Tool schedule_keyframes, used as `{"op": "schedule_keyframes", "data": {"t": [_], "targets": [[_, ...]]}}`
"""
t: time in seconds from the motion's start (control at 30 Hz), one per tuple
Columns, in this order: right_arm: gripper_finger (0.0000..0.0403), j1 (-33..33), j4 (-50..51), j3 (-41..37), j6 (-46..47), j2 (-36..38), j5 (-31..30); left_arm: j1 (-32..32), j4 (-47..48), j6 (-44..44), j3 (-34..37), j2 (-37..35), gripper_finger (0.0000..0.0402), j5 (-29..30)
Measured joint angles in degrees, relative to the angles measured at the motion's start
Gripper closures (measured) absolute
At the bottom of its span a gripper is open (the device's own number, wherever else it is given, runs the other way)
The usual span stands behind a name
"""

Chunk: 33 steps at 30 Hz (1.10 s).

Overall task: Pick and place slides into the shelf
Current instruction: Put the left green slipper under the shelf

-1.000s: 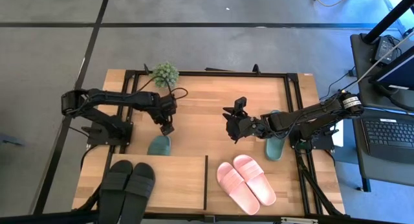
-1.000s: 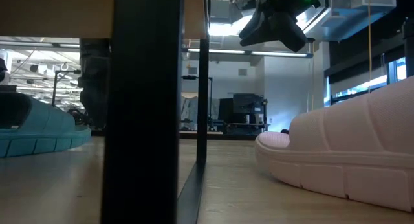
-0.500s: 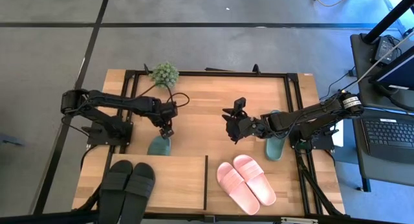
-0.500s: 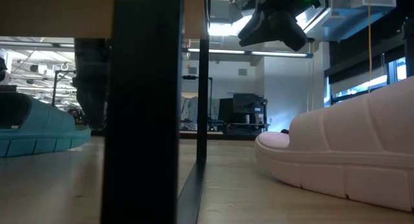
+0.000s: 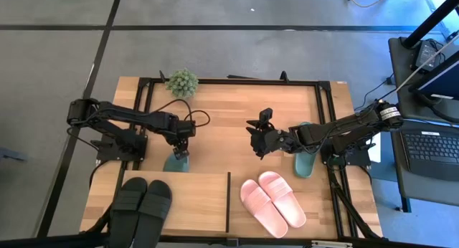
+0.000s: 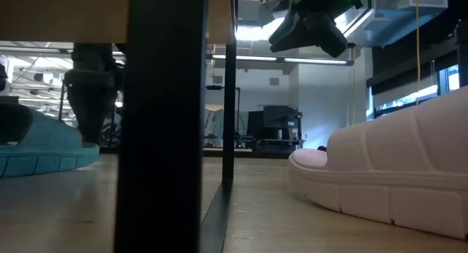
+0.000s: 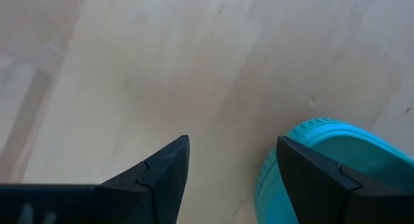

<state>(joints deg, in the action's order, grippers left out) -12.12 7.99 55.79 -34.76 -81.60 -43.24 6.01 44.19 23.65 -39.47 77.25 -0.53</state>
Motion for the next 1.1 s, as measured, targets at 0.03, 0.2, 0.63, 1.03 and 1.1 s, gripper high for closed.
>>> {"op": "schedule_keyframes", "data": {"t": [0.03, 0.2, 0.63, 1.03, 1.1], "targets": [[0.0272, 0.0, 0.0, 0.0, 0.0, 0.0, 0.0, -0.4, 0.1, 0.1, 0.2, 0.0, 0.0180, -0.2], [0.0272, 0.0, 0.0, 0.0, 0.0, 0.0, 0.0, -3.1, 0.0, 1.7, 0.4, 0.0, 0.0180, -1.9], [0.0272, 0.0, 0.0, 0.0, 0.0, 0.0, 0.0, -9.9, 0.0, 9.2, 0.4, 0.0, 0.0180, -4.8], [0.0272, 0.0, 0.0, 0.0, 0.0, 0.0, 0.0, -15.1, 0.8, 16.7, 0.5, 0.0, 0.0180, -7.5], [0.0272, 0.0, 0.0, 0.0, 0.0, 0.0, 0.0, -15.6, 1.6, 16.9, 0.5, 0.0, 0.0180, -7.6]]}}
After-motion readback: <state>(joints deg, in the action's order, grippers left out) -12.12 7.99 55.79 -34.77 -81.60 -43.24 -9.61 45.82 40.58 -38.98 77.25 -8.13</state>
